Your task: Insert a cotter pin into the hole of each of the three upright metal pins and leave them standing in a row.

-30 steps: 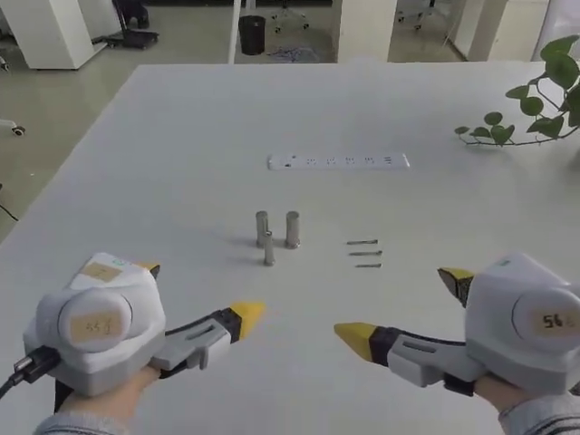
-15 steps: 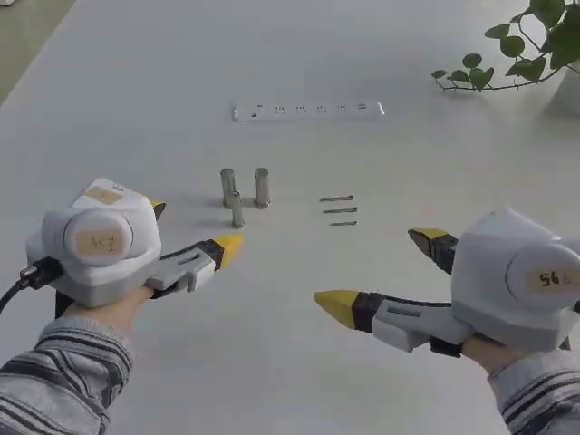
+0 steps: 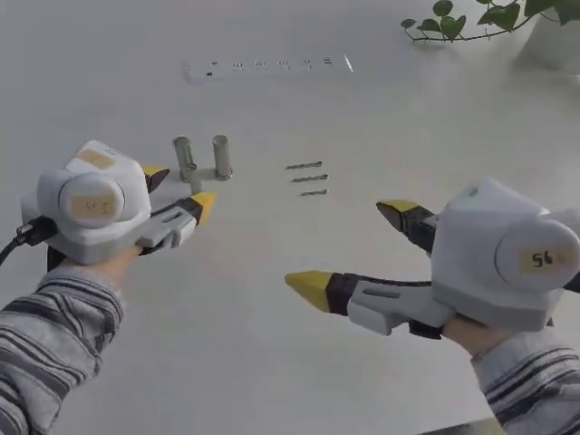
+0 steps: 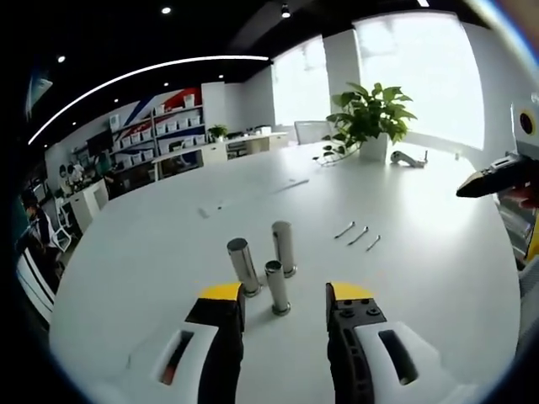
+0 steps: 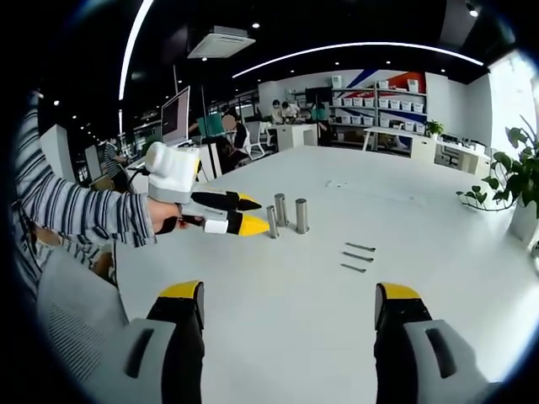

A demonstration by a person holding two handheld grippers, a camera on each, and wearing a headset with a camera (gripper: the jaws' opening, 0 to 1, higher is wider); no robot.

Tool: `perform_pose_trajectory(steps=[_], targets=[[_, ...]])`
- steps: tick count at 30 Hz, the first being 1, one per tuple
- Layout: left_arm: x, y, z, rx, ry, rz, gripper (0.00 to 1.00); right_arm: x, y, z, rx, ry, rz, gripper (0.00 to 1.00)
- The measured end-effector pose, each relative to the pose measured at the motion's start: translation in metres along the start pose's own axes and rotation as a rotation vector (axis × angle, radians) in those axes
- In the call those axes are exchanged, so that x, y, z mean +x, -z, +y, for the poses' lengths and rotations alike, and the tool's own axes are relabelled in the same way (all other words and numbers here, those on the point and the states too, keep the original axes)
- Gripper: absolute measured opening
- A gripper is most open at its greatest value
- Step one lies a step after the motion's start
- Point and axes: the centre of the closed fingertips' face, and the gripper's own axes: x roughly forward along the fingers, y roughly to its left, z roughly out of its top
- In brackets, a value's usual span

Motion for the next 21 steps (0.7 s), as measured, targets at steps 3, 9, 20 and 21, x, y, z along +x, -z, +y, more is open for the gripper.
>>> perform_pose_trajectory(steps=[3, 9, 20, 21], targets=[[0.01, 0.005, 0.001, 0.004, 0.008, 0.016, 0.31, 0.0, 0.0, -0.003, 0.009, 0.001, 0.001, 0.81], [0.021, 0.01, 0.001, -0.036, 0.024, 0.017, 0.24, 0.004, 0.003, -0.005, 0.011, 0.001, 0.017, 0.81], [0.029, 0.009, 0.0, -0.017, 0.043, 0.01, 0.11, 0.007, 0.009, -0.006, 0.034, 0.006, 0.036, 0.81], [0.029, 0.009, 0.0, -0.02, 0.042, 0.008, 0.09, 0.007, 0.009, -0.006, 0.034, 0.007, 0.036, 0.81]])
